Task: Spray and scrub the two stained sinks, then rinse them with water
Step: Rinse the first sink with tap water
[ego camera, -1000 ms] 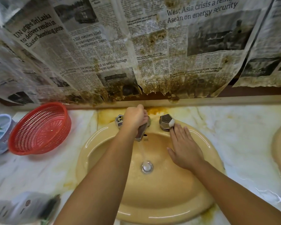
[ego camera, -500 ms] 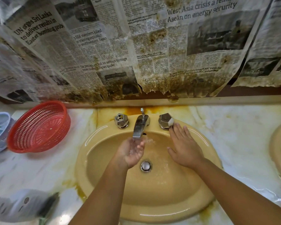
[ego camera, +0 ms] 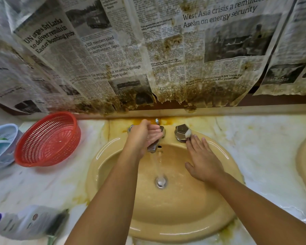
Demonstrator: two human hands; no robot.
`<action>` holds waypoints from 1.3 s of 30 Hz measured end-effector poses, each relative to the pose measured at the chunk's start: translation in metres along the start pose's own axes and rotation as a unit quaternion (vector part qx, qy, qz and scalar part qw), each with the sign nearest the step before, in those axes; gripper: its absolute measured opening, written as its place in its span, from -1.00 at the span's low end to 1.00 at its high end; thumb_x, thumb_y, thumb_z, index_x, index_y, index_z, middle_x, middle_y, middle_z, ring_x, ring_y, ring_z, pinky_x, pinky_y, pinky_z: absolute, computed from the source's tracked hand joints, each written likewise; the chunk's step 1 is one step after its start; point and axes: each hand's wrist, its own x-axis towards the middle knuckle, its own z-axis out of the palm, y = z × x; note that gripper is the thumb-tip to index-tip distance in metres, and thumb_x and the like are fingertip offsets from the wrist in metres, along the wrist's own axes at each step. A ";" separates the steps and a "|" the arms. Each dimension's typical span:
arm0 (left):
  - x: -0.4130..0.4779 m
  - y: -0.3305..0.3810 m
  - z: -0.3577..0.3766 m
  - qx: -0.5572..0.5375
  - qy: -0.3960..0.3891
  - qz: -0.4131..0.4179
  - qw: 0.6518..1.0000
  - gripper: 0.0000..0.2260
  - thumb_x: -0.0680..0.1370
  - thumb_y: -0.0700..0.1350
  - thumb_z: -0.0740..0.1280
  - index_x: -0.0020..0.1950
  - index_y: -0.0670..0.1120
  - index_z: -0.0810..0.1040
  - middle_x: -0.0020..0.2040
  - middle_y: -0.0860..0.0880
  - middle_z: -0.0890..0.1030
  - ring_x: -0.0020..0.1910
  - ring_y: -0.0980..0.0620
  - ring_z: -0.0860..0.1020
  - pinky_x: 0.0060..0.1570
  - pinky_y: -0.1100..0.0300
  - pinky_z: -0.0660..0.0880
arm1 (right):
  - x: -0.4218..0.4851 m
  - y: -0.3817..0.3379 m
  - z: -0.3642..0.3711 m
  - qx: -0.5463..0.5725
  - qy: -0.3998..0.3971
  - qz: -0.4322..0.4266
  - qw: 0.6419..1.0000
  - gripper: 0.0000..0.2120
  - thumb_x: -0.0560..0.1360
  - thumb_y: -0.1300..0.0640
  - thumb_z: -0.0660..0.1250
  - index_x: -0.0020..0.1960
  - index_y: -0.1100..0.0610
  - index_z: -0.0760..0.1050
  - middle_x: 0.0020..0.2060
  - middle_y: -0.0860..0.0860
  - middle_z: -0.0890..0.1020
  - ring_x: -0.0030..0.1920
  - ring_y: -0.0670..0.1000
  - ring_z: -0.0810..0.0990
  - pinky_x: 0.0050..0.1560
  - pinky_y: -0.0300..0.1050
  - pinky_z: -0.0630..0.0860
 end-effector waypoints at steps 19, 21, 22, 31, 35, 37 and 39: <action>-0.003 -0.052 -0.056 -0.212 -0.054 -0.240 0.946 -0.74 0.62 -0.16 0.26 -0.27 -0.15 0.49 -0.48 -0.04 0.49 -0.65 0.17 0.35 -0.72 0.38 0.19 | -0.001 0.000 -0.007 0.023 -0.029 0.000 0.999 -0.11 0.59 -0.18 0.16 0.66 0.19 -0.25 0.63 0.10 -0.28 0.61 0.02 -0.39 0.58 0.05 -0.40; -0.017 -0.029 -0.043 -0.244 -0.084 -0.184 0.948 -0.78 0.66 -0.17 0.25 -0.08 -0.28 0.57 -0.29 -0.17 0.63 -0.48 0.05 0.59 -0.57 0.33 0.47 | -0.001 -0.001 -0.006 0.021 -0.024 0.002 1.000 -0.10 0.57 -0.18 0.16 0.67 0.20 -0.22 0.63 0.10 -0.26 0.62 0.04 -0.36 0.59 0.08 -0.37; -0.024 -0.016 -0.028 -0.244 -0.113 -0.156 0.950 -0.75 0.68 -0.17 0.23 0.06 -0.35 0.58 -0.13 -0.26 0.68 -0.28 -0.06 0.70 -0.38 0.25 0.61 | 0.000 -0.001 -0.004 0.016 -0.021 0.001 1.000 -0.10 0.55 -0.18 0.15 0.67 0.21 -0.20 0.64 0.11 -0.22 0.63 0.05 -0.33 0.60 0.09 -0.37; -0.003 -0.005 0.000 0.012 0.133 0.063 0.989 -0.74 0.61 -0.07 0.25 -0.10 -0.15 0.68 -0.19 -0.10 0.71 -0.17 -0.05 0.68 -0.07 0.04 0.61 | -0.002 0.006 -0.005 0.039 -0.019 -0.004 0.999 -0.15 0.59 -0.15 0.17 0.68 0.15 -0.18 0.65 0.09 -0.23 0.63 0.01 -0.34 0.60 0.02 -0.37; 0.006 -0.054 -0.022 -0.103 0.071 -0.142 0.982 -0.77 0.67 -0.10 0.27 0.01 -0.23 0.61 -0.19 -0.17 0.66 -0.25 -0.08 0.61 -0.32 0.13 0.56 | -0.001 0.006 -0.002 0.048 -0.017 -0.009 0.999 -0.10 0.55 -0.17 0.18 0.68 0.15 -0.19 0.65 0.11 -0.23 0.63 0.01 -0.34 0.60 0.04 -0.37; -0.003 -0.067 -0.017 -0.170 -0.015 -0.239 0.956 -0.75 0.68 -0.11 0.27 0.04 -0.31 0.58 -0.20 -0.21 0.66 -0.30 -0.09 0.63 -0.40 0.18 0.62 | 0.000 0.009 -0.002 0.062 -0.014 -0.014 0.998 -0.11 0.55 -0.17 0.19 0.68 0.14 -0.18 0.65 0.09 -0.21 0.63 -0.01 -0.32 0.59 -0.01 -0.40; -0.007 -0.075 -0.020 -0.217 -0.048 -0.268 0.937 -0.75 0.68 -0.12 0.28 -0.01 -0.31 0.57 -0.27 -0.20 0.63 -0.44 -0.02 0.57 -0.57 0.26 0.51 | 0.001 0.012 -0.002 0.082 -0.010 -0.017 0.996 -0.12 0.56 -0.17 0.21 0.69 0.13 -0.15 0.66 0.08 -0.18 0.63 -0.04 -0.31 0.57 -0.06 -0.43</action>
